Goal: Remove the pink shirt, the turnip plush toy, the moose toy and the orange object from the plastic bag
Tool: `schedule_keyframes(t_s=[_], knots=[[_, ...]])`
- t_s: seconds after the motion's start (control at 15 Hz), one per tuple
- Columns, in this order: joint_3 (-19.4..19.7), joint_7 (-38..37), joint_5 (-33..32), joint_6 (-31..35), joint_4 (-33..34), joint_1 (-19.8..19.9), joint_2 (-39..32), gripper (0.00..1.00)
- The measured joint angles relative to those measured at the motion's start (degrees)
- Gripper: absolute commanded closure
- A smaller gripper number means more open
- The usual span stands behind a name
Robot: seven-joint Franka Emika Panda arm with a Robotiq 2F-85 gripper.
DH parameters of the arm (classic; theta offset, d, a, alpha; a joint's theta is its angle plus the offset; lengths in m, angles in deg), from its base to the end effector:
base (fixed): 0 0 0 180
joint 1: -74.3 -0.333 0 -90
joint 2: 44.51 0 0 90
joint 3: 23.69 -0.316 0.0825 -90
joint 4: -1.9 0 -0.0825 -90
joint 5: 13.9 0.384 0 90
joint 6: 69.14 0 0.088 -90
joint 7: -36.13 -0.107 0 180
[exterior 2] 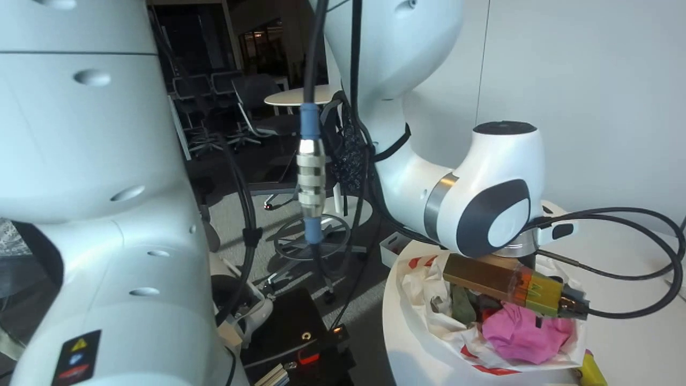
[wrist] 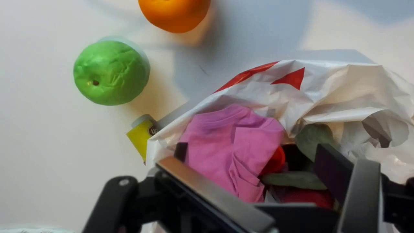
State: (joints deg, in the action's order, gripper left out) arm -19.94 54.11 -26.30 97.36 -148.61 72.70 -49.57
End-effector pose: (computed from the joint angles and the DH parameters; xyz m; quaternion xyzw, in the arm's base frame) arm 0.4496 -0.0043 0.2360 0.9660 0.2378 0.0864 0.0539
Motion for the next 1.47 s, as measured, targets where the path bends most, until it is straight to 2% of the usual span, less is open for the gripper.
schedule_keyframes(t_s=[0.27, 0.53, 0.87, 0.93, 1.0, 1.2, 1.47], knots=[[-4.1, -0.8, 2.7, 2.7, 9.0, 0.2, -9.9, 0.0], [-8.4, -0.8, 5.9, 4.0, 15.8, 2.2, -18.2, 0.0], [-8.1, -0.7, 4.3, 8.1, 22.5, 3.0, -26.4, 0.0], [-7.6, -0.7, 3.9, 8.3, 23.6, 3.1, -27.6, 0.25], [-7.1, -0.7, 3.5, 8.4, 24.6, 3.2, -28.6, 0.26], [-6.8, -0.7, 3.0, 8.3, 26.3, 4.1, -30.5, 0.49], [-6.8, -0.7, 2.8, 8.2, 25.4, 4.6, -30.3, 0.8]])
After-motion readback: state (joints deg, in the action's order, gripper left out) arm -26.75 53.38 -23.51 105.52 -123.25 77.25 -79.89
